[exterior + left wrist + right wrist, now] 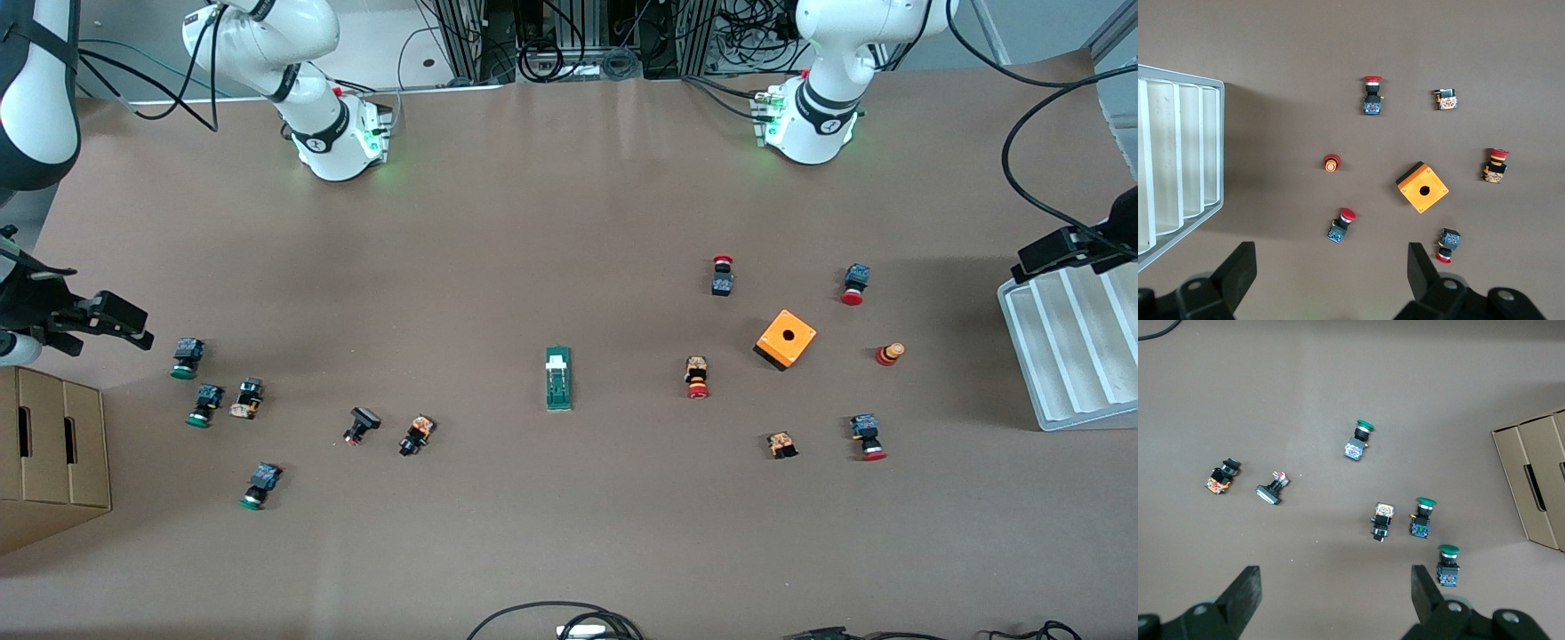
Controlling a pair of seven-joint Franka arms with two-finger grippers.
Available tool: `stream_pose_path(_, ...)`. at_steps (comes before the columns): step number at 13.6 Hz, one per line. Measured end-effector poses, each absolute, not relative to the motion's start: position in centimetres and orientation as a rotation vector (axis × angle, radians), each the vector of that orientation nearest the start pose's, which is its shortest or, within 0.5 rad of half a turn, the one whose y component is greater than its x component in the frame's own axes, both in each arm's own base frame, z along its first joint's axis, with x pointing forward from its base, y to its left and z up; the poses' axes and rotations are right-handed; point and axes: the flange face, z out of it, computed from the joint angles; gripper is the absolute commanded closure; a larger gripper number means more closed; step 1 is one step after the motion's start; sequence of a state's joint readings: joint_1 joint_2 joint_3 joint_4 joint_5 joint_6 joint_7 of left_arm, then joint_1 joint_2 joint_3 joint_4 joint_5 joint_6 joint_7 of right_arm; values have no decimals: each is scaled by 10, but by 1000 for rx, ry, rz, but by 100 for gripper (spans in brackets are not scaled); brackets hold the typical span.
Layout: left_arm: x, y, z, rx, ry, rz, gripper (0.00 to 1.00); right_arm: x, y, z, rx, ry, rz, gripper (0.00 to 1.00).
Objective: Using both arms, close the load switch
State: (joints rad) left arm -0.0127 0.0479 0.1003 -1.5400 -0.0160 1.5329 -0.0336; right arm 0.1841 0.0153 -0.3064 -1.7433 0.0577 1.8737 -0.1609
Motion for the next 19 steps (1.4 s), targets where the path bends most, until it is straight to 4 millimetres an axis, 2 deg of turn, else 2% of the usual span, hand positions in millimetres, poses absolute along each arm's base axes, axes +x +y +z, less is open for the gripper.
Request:
stream_pose_path(11,567,47,611,-3145,-192,68,0,577,-65,562,-3101,-40,-199,0)
stream_pose_path(13,573,47,611,-3144,-191,61,0,577,-66,562,-3102,-37,-199,0)
stream_pose_path(15,583,46,602,-3141,-189,78,0,577,-68,561,-3102,-34,-197,0)
stream_pose_path(19,602,43,567,-3133,-181,155,0,577,-68,560,-3103,-34,-198,0)
